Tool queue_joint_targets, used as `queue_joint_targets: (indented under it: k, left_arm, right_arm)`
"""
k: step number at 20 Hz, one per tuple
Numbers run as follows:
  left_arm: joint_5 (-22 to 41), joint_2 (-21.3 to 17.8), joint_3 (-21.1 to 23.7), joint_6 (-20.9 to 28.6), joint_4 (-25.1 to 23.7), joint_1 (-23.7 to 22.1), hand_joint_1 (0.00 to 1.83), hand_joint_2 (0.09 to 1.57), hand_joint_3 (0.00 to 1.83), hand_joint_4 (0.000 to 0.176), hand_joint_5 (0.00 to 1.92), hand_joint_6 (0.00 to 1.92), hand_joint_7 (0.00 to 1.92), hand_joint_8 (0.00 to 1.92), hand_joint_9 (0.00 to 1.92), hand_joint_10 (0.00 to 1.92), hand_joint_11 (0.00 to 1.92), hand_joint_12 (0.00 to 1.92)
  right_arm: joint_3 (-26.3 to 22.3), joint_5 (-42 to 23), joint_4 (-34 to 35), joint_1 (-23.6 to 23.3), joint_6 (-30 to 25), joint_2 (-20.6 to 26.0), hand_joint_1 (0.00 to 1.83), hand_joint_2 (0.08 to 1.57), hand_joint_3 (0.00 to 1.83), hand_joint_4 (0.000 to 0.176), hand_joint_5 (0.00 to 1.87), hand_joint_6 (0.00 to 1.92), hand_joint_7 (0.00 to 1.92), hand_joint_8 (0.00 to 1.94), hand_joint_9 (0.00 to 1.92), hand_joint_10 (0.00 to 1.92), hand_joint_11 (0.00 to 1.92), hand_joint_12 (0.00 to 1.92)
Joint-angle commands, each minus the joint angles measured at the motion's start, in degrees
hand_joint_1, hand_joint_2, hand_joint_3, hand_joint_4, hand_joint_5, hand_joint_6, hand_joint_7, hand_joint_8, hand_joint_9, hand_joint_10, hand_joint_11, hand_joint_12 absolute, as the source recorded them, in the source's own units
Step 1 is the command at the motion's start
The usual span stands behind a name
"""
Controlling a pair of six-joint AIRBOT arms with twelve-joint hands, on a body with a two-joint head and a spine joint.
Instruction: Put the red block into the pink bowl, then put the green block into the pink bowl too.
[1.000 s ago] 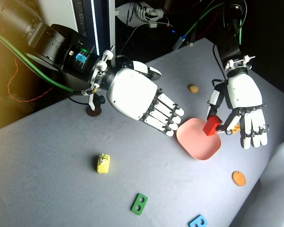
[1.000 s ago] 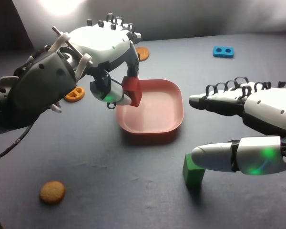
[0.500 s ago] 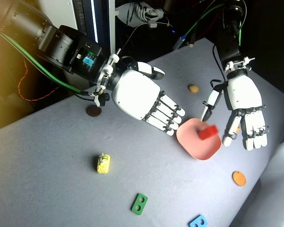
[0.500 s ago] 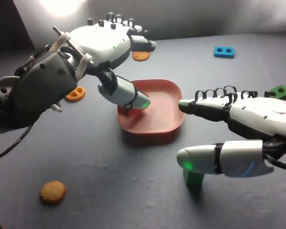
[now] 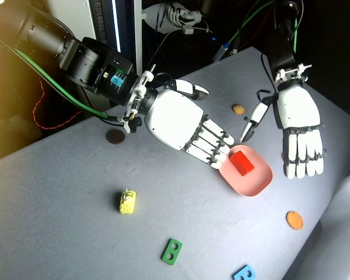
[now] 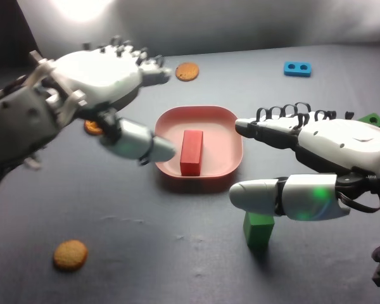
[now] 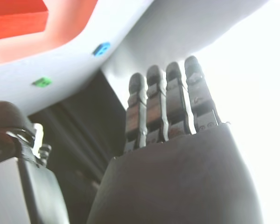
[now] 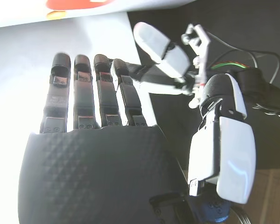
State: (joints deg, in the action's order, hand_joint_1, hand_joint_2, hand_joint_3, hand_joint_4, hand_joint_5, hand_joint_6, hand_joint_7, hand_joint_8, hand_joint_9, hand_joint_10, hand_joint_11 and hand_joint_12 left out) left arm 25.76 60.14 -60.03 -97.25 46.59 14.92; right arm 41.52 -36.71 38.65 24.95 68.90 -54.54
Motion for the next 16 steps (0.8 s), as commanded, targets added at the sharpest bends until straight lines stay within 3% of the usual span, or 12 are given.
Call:
queue_joint_targets:
  k: [1, 2, 4, 5, 6, 7, 9, 12, 13, 14, 15, 16]
  left_arm:
    - [3.67, -1.42, 0.59, -0.08, -1.42, 0.18, 0.48, 0.95, 0.01, 0.000, 0.26, 0.00, 0.21, 0.00, 0.11, 0.01, 0.06, 0.06]
    - [1.75, -3.58, 2.29, -0.43, -1.42, 1.19, 0.51, 0.95, 0.00, 0.000, 0.24, 0.00, 0.19, 0.00, 0.11, 0.00, 0.01, 0.17]
    - [-1.99, -6.46, 4.14, -0.39, -2.45, 2.13, 0.48, 0.97, 0.00, 0.000, 0.22, 0.00, 0.17, 0.00, 0.08, 0.00, 0.00, 0.13]
    - [-3.77, -7.55, 4.69, 0.22, -3.66, 2.30, 0.42, 0.97, 0.00, 0.000, 0.23, 0.00, 0.19, 0.00, 0.11, 0.00, 0.00, 0.22]
    - [-6.04, -9.00, 5.36, 1.41, -5.56, 2.53, 0.44, 0.96, 0.00, 0.000, 0.24, 0.00, 0.20, 0.00, 0.10, 0.00, 0.00, 0.19]
    - [-7.58, -10.72, 6.16, 3.77, -8.66, 2.86, 0.45, 0.96, 0.00, 0.000, 0.25, 0.01, 0.21, 0.00, 0.11, 0.00, 0.00, 0.18]
    - [-7.75, -13.43, 7.68, 7.16, -12.30, 3.62, 0.49, 0.95, 0.00, 0.000, 0.27, 0.01, 0.22, 0.00, 0.13, 0.01, 0.00, 0.22]
    - [-8.71, -17.68, 9.58, 19.75, -26.80, 4.74, 0.42, 0.94, 0.00, 0.000, 0.24, 0.00, 0.20, 0.00, 0.12, 0.00, 0.00, 0.18]
    - [-9.11, -19.04, 10.03, 26.77, -33.93, 5.23, 0.41, 0.94, 0.00, 0.000, 0.26, 0.01, 0.22, 0.01, 0.12, 0.00, 0.00, 0.18]
    - [-9.09, -19.84, 10.39, 31.56, -39.11, 5.48, 0.45, 0.94, 0.00, 0.000, 0.30, 0.01, 0.25, 0.01, 0.14, 0.01, 0.00, 0.19]
    - [-8.70, -21.16, 10.92, 39.72, -48.36, 5.81, 0.40, 0.95, 0.00, 0.000, 0.29, 0.01, 0.24, 0.00, 0.13, 0.00, 0.00, 0.17]
    - [-8.07, -21.83, 11.13, 44.76, -54.14, 6.05, 0.39, 0.97, 0.00, 0.000, 0.30, 0.00, 0.25, 0.00, 0.13, 0.00, 0.00, 0.12]
  right_arm:
    - [-0.01, -5.47, -1.81, -0.24, -0.30, 0.16, 0.17, 1.01, 0.00, 0.000, 0.16, 0.00, 0.15, 0.00, 0.12, 0.00, 0.00, 0.35]
    - [0.21, -5.47, -1.80, -0.23, -0.30, -0.12, 0.17, 1.01, 0.00, 0.000, 0.18, 0.01, 0.19, 0.01, 0.15, 0.01, 0.00, 0.44]
    - [0.22, -5.47, -1.80, -0.17, -0.26, -0.35, 0.16, 1.02, 0.00, 0.000, 0.16, 0.00, 0.17, 0.00, 0.14, 0.00, 0.00, 0.39]
    - [0.22, -5.47, -1.80, -0.12, -0.24, -0.40, 0.18, 1.02, 0.00, 0.000, 0.17, 0.00, 0.18, 0.00, 0.14, 0.00, 0.00, 0.39]
    - [0.22, -5.47, -1.80, 0.02, -0.16, -0.43, 0.20, 1.01, 0.00, 0.000, 0.19, 0.01, 0.20, 0.01, 0.16, 0.01, 0.00, 0.45]
    - [0.22, -5.47, -1.80, 0.17, -0.04, -0.44, 0.18, 1.02, 0.00, 0.000, 0.15, 0.00, 0.15, 0.00, 0.11, 0.00, 0.00, 0.34]
    - [0.22, -5.47, -1.80, 0.35, 0.03, -0.43, 0.20, 1.02, 0.00, 0.000, 0.17, 0.01, 0.17, 0.01, 0.13, 0.01, 0.00, 0.39]
    - [0.21, -5.46, -1.80, 0.59, 0.25, -0.41, 0.22, 0.97, 0.00, 0.002, 0.15, 0.00, 0.05, 0.01, 0.01, 0.00, 0.00, 0.04]
    - [0.19, -5.33, -1.78, 0.65, 0.29, -0.40, 0.21, 0.91, 0.00, 0.064, 0.17, 0.00, 0.02, 0.00, 0.00, 0.00, 0.00, 0.01]
    - [0.15, -5.13, -1.73, 0.71, 0.30, -0.39, 0.22, 0.89, 0.00, 0.083, 0.17, 0.00, 0.00, 0.00, 0.00, 0.00, 0.00, 0.00]
    - [0.05, -4.93, -1.72, 0.98, 0.37, -0.36, 0.26, 0.83, 0.00, 0.110, 0.22, 0.00, 0.00, 0.00, 0.00, 0.00, 0.00, 0.00]
    - [0.00, -4.79, -1.72, 1.17, 0.49, -0.36, 0.33, 0.77, 0.00, 0.136, 0.31, 0.01, 0.00, 0.00, 0.00, 0.00, 0.00, 0.00]
